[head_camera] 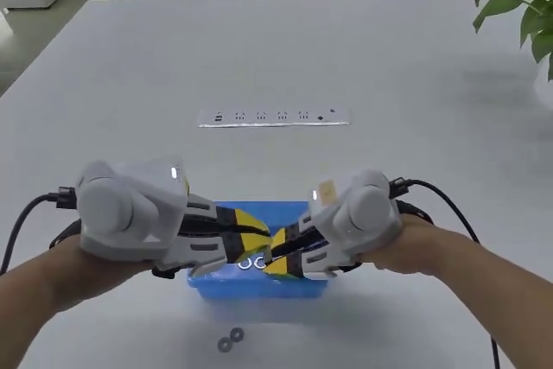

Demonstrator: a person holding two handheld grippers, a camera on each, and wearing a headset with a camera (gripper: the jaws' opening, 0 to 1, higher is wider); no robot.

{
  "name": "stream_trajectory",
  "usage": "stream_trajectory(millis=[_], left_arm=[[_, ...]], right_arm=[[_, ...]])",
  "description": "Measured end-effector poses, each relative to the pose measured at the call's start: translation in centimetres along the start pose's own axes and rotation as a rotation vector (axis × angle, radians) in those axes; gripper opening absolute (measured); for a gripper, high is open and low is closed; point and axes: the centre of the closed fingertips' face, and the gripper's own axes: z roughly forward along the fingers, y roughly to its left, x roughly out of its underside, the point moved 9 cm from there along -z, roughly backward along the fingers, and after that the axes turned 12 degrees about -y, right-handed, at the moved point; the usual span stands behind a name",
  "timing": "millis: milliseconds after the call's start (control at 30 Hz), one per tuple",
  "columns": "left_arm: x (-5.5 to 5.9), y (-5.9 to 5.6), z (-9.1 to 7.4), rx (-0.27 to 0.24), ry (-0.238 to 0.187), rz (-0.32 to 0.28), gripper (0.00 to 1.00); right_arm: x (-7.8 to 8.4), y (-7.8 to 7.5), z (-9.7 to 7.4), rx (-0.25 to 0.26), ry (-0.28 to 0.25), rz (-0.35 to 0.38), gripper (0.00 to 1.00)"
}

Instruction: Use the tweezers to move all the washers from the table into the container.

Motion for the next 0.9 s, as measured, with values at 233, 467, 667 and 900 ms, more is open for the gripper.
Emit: stream_trajectory(millis=[233, 467, 667, 900], left_arm=[[-0.3, -0.3, 0.1, 0.002, 0.002, 0.009, 0.06], [-0.4, -0.6, 0.2, 0.013, 0.002, 0.012, 0.06], [-0.6, -0.7, 0.3, 0.020, 0.003, 0.019, 0.05], [-1.0, -0.9, 0.3, 0.018, -0.003, 0.026, 0.05]], right_arm=[[-0.1, 0.1, -0.1, 0.003, 0.007, 0.001, 0.12], [-0.4, 0.1, -0.5, 0.014, 0.007, 0.015, 0.16], [-1.0, 0.3, -1.2, 0.033, 0.009, 0.022, 0.22], [-1.6, 0.7, -2.2, 0.056, 0.019, 0.021, 0.27]])
